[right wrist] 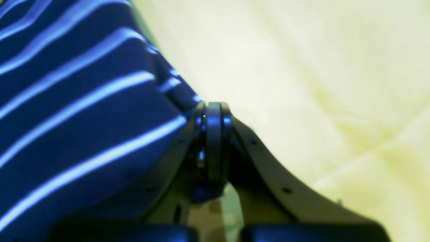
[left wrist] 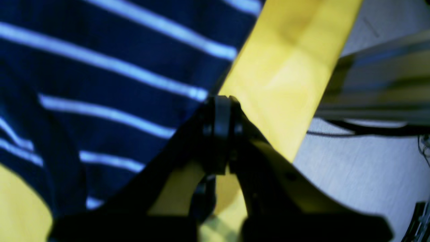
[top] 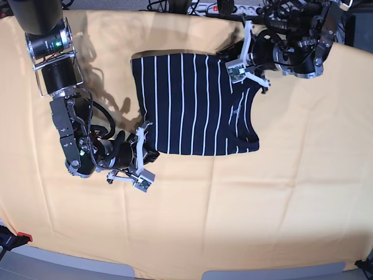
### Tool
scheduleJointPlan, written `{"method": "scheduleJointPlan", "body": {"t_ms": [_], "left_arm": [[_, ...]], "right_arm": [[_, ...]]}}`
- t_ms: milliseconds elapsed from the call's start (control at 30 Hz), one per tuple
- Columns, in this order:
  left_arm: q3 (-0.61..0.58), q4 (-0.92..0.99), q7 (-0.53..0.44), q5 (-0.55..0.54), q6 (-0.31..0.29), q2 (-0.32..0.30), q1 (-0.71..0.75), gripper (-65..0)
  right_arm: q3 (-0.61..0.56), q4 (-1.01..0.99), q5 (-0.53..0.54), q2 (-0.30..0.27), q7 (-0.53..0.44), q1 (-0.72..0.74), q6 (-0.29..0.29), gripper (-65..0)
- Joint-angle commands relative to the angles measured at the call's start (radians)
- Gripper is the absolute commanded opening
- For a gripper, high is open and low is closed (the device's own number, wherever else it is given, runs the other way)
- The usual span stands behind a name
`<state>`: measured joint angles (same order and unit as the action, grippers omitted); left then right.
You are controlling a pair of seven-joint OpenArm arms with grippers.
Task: Fold the T-shirt properly
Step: 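Grasp opposite corners of the folded bundle with both grippers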
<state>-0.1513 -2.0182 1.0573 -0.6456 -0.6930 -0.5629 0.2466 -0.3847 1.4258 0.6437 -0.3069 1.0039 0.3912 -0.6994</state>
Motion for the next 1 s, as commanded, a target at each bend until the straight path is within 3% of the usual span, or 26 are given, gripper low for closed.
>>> {"method": "scheduleJointPlan", "body": {"t_ms": [0, 300, 467, 600, 733, 967], "left_arm": [[0.003, 0.008, -0.020, -0.008, -0.005, -0.012, -0.006, -65.0], [-0.010, 0.210, -0.085, -0.006, -0.005, -0.041, -0.064, -65.0], [-0.101, 0.286, -0.109, 0.077, -0.005, -0.042, -0.137, -65.0], [-0.215, 0.339, -0.164, 0.191, -0.004, -0.042, -0.213, -65.0], [-0.324, 0.389, -0.175, 0.270, 0.040, -0.043, -0.301, -65.0], [-0.391, 0.428, -0.152, 0.239, 0.069, -0.081, -0.405, -65.0]], "right_arm": [[0.005, 0.017, 0.017, -0.011, -0.011, 0.029, 0.001, -65.0], [0.005, 0.017, 0.083, -0.034, 0.045, 0.005, 0.001, -65.0], [0.005, 0.036, 0.123, -0.066, 0.064, -0.050, 0.001, -65.0], [0.005, 0.116, 0.127, -0.116, 0.076, -0.092, 0.001, -65.0], [0.005, 0.224, 0.140, -0.187, 0.075, -0.151, 0.001, -65.0], [0.017, 0.340, 0.128, -0.259, 0.021, -0.215, 0.045, -65.0]]}}
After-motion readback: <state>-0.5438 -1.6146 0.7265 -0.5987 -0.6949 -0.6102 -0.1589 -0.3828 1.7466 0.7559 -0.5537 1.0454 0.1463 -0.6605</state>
